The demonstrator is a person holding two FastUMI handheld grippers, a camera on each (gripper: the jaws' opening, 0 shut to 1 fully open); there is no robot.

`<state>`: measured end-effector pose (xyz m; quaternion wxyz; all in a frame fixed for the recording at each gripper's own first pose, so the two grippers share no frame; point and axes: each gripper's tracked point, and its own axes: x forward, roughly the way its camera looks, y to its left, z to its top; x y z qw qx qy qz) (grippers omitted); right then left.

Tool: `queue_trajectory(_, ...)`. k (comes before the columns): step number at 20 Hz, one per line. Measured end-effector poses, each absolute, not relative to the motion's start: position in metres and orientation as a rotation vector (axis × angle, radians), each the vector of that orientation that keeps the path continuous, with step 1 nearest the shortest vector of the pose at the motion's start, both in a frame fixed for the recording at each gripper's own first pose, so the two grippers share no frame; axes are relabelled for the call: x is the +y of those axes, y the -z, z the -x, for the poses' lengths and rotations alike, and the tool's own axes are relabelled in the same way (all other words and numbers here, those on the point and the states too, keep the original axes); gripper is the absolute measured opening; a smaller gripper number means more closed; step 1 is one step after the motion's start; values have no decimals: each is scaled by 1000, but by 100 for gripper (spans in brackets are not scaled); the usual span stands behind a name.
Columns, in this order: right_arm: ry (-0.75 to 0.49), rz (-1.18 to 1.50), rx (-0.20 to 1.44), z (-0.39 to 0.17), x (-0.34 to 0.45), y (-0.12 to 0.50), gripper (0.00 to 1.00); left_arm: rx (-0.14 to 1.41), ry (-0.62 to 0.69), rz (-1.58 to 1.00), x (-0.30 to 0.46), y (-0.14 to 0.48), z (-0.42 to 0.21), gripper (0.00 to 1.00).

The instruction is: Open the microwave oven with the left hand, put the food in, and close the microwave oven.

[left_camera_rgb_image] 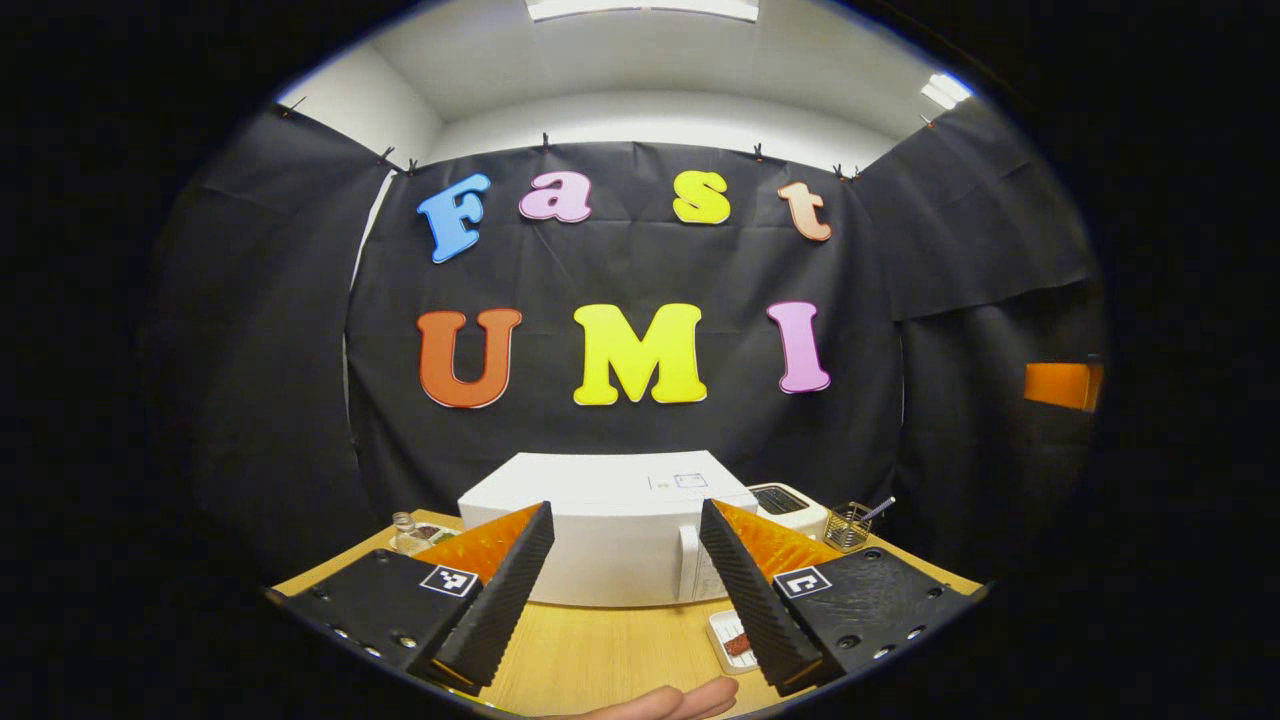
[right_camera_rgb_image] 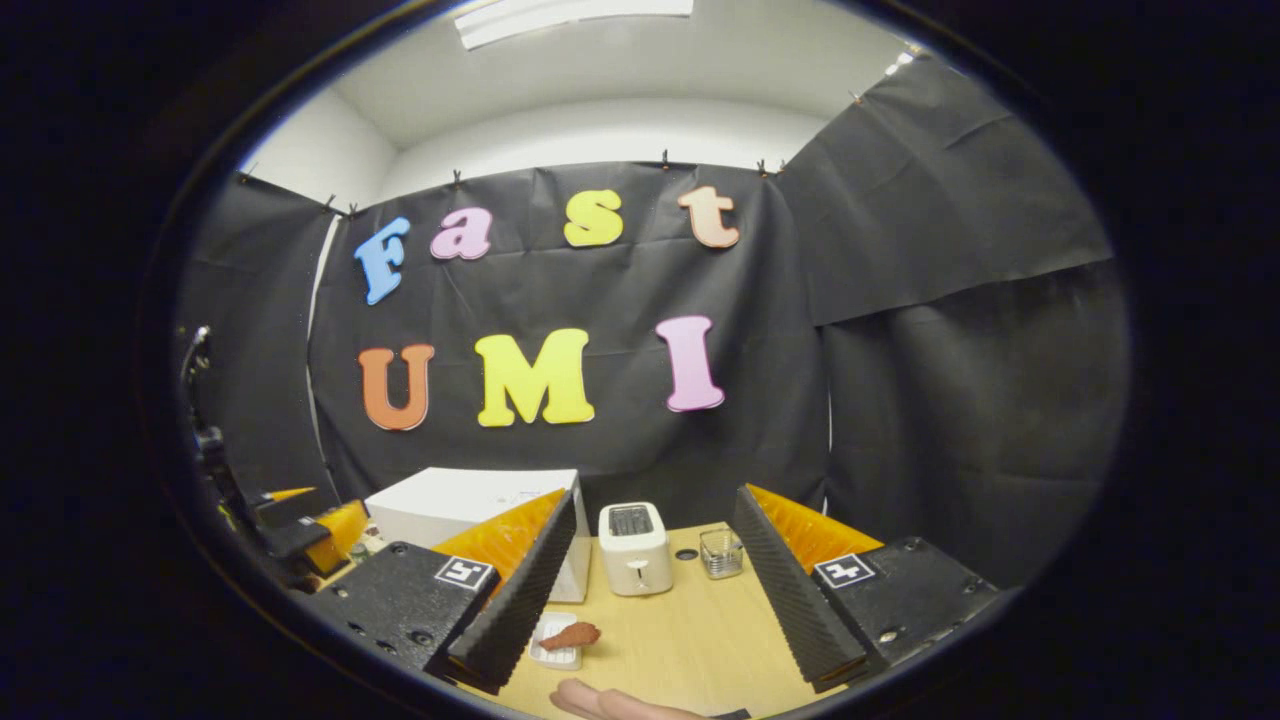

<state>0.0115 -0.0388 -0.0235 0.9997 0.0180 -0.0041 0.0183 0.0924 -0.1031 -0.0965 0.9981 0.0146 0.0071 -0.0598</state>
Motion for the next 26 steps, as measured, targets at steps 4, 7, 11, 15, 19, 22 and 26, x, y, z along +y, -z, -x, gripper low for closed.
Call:
queue_trajectory(4, -32, -45, -5, -12, -52, 31, 100, 47, 151, -16, -127, 146, -130, 92)
queue_trajectory(7, -69, -39, -41, -14, -54, 27, 92, 129, 130, -4, -138, 193, -161, 92)
queue_trajectory(11, -73, -20, -25, -19, -63, 43, 92, 181, 137, -51, -159, 245, -198, 92)
queue_trajectory(15, -118, -31, -13, -20, -59, 53, 92, 217, 154, -9, -175, 280, -231, 92)
queue_trajectory(19, -151, -45, -40, -22, -61, 54, 92, 251, 93, 19, -168, 311, -265, 93)
queue_trajectory(22, -166, -33, -49, -21, -65, 57, 100, 226, 125, 57, -177, 316, -279, 57)
queue_trajectory(26, -158, -2, -65, -20, -71, 63, 92, 214, 133, 69, -183, 316, -281, 54)
